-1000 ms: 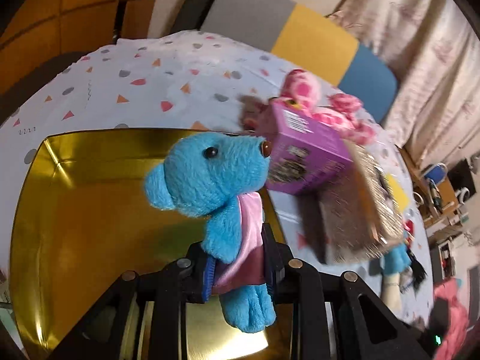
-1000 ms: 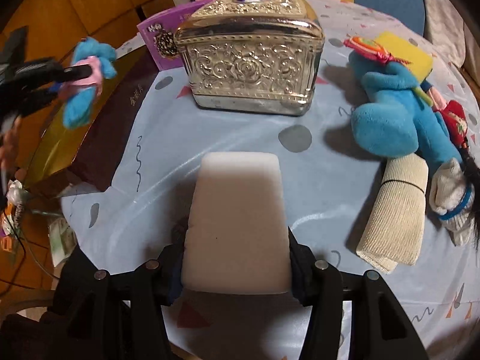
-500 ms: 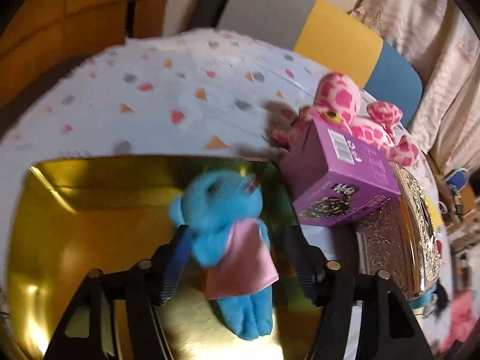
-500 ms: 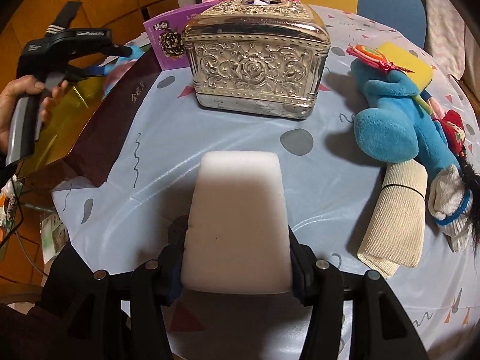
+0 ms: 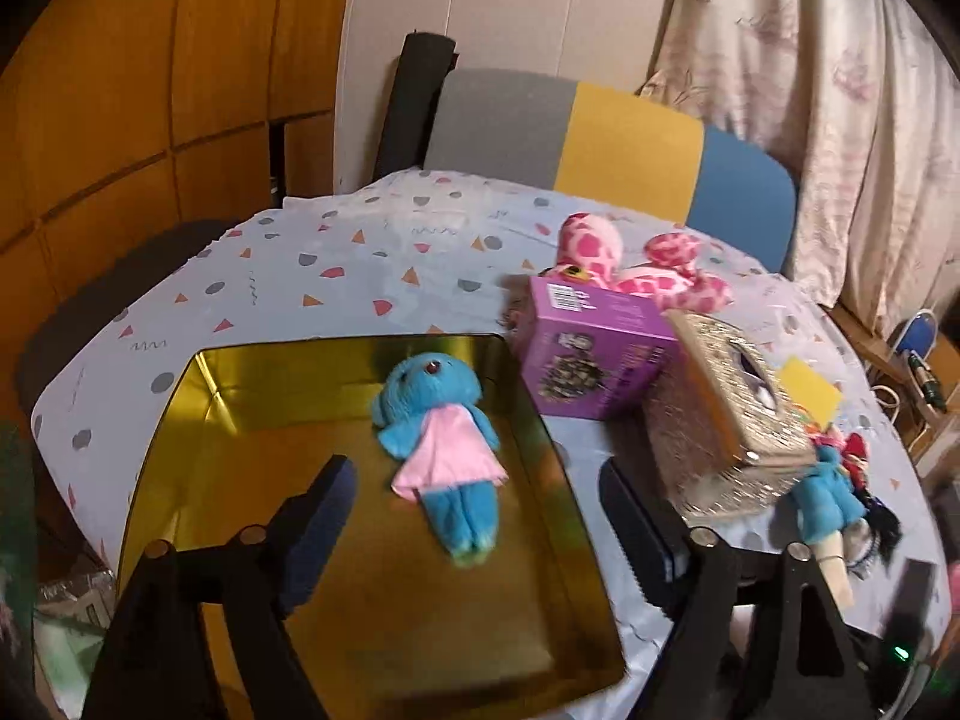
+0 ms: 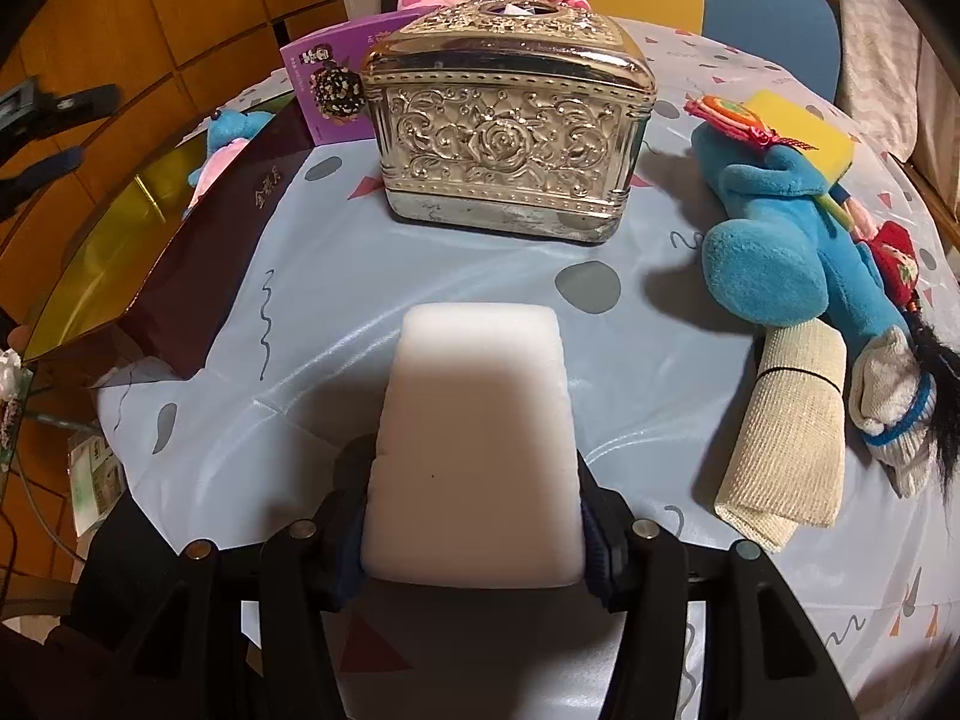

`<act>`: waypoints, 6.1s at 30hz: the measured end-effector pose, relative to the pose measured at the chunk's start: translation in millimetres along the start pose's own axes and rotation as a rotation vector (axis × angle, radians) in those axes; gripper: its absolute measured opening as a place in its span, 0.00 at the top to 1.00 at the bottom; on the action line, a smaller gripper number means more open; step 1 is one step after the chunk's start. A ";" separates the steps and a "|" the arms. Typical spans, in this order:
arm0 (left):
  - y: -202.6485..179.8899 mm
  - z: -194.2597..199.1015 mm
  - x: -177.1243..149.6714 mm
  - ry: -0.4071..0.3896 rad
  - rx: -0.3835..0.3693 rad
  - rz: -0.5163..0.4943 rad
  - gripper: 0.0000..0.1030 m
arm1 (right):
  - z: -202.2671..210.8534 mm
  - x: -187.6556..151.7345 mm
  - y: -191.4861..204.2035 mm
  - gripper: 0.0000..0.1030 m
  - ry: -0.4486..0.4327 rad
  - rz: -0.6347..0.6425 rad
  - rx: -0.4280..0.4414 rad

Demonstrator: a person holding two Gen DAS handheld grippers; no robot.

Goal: Organize soft objects
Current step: 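Carry the blue bear into the gold tray and open the left tool, then lower the white sponge into the gold tray beside the bear, open right tool, then move the left tool to the beige rolled cloth and grasp it, then carry the beige cloth to the tray with left tool while right tool grasps the black doll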

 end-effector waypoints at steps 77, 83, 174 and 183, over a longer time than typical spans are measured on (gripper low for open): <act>84.2 68.1 -35.2 -0.060 0.133 0.155 0.02 | 29.7 135.3 164.7 0.32 -0.160 0.067 0.100; 68.1 64.0 -35.7 -0.051 0.087 0.144 0.02 | 50.2 133.4 141.2 0.32 -0.236 0.035 0.051; -226.9 -97.8 -167.2 0.310 -0.502 -0.464 0.55 | -56.7 49.9 -301.6 0.62 0.228 -0.499 -0.337; -227.6 -96.1 -164.2 0.325 -0.480 -0.463 0.60 | -56.6 40.5 -310.3 0.62 0.191 -0.524 -0.320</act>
Point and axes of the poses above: each gripper's, at about its wrist camera, not at the fingertips, and z roughly against the way its jaws point, y to its left, x to its top, the point moved 9 cm from there along -z, roughly the way its jaws point, and after that the axes turned 10 degrees about -x, right-handed, at the moved point
